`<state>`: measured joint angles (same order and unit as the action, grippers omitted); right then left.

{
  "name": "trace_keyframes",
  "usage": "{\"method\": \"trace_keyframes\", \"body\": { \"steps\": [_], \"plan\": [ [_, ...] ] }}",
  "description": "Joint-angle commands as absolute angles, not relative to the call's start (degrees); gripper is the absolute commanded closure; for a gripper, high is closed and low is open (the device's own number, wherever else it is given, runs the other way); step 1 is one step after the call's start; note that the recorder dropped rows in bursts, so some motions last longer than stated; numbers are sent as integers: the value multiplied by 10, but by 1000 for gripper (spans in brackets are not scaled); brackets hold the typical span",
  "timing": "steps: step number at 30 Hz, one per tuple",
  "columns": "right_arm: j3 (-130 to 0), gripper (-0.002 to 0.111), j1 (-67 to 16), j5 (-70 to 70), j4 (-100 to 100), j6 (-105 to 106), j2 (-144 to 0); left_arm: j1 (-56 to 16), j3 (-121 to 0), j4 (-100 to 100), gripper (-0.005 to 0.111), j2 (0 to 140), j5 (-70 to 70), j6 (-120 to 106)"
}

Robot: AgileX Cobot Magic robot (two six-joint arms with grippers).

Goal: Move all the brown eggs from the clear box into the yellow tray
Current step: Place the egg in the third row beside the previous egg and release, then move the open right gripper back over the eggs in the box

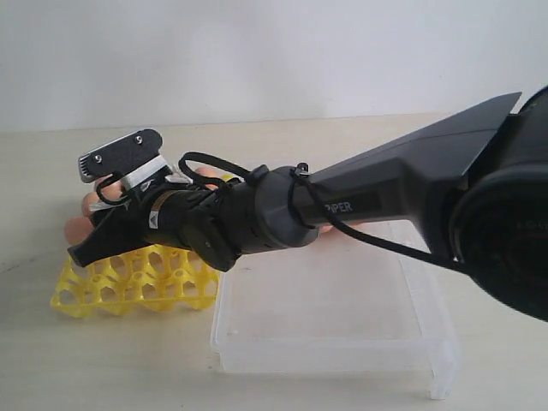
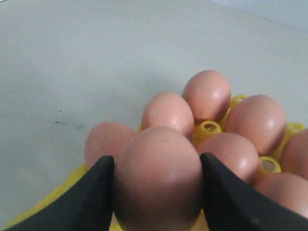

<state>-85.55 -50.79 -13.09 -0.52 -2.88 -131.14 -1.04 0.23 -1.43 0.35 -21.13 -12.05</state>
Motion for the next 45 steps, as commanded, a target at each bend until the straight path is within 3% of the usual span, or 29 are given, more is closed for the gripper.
{"method": "trace_keyframes", "body": {
  "steps": [1,8,13,14,16,19,21,25,28,32,45],
  "plan": [
    [-855,103,-504,-151,10,-35,-1321,-11,0,-14,107,0,-207,-118],
    [-855,82,-503,-153,10,-31,-1329,-11,0,-14,107,0,-207,-118],
    [-855,59,-503,-148,10,-31,-1329,-11,0,-14,107,0,-207,-118],
    [-855,51,-503,-138,10,-31,-1329,-11,0,-14,107,0,-207,-118],
    [-855,45,-502,-130,10,-29,-1329,-11,0,-14,107,0,-207,-118],
    [-855,45,-502,-93,11,-26,-1309,-11,0,-14,107,0,-207,-118],
    [-855,45,-502,3,19,-26,-1262,-11,0,-14,107,0,-207,-118],
    [-855,49,-500,412,101,-29,-1119,-11,0,-14,107,0,-207,-118],
    [-855,49,-474,560,182,-148,-1079,-11,0,-14,107,0,-207,-118],
    [-855,49,-437,582,251,-289,-1078,-11,0,-14,107,0,-207,-118],
    [-855,49,-333,440,233,-662,-1163,-11,0,-14,107,0,-207,-118]
  ]
}}
